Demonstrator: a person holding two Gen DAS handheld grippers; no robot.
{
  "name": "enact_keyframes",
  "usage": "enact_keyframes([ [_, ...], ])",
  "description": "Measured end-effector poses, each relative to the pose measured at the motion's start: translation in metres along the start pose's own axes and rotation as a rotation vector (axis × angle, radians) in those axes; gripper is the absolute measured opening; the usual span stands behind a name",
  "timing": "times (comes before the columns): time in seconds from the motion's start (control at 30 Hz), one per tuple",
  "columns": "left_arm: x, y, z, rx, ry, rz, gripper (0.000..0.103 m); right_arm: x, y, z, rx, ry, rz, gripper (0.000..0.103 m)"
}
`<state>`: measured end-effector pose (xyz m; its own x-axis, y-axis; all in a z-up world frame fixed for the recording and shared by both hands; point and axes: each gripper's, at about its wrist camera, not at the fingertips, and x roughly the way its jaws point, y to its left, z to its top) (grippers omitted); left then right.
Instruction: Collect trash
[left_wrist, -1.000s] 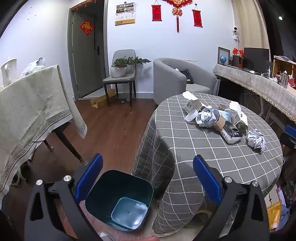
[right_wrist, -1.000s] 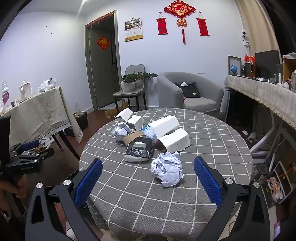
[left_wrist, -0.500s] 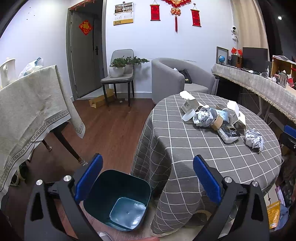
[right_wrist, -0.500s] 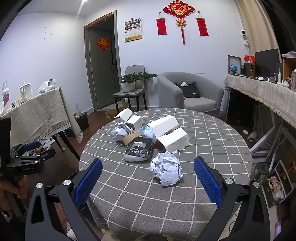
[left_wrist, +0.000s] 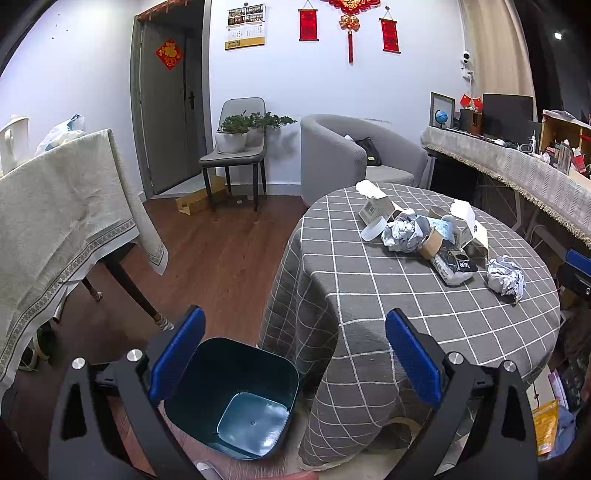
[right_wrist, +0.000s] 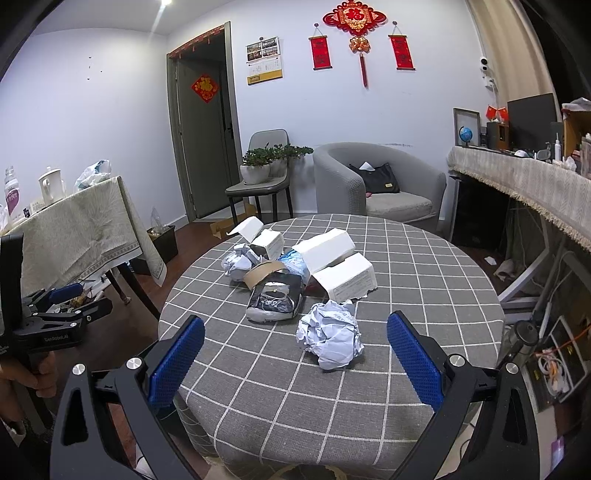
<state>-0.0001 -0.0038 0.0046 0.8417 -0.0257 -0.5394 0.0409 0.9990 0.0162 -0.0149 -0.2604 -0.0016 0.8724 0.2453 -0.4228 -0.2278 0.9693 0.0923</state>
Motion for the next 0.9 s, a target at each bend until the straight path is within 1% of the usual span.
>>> enact_keyframes([
  [0.9, 0.0001, 0.0002, 0.0004, -0.001, 0.000, -0.001, 0.099, -0.0003, -0.0021, -0.0002, 0.005, 0.000, 0.001, 0.100],
])
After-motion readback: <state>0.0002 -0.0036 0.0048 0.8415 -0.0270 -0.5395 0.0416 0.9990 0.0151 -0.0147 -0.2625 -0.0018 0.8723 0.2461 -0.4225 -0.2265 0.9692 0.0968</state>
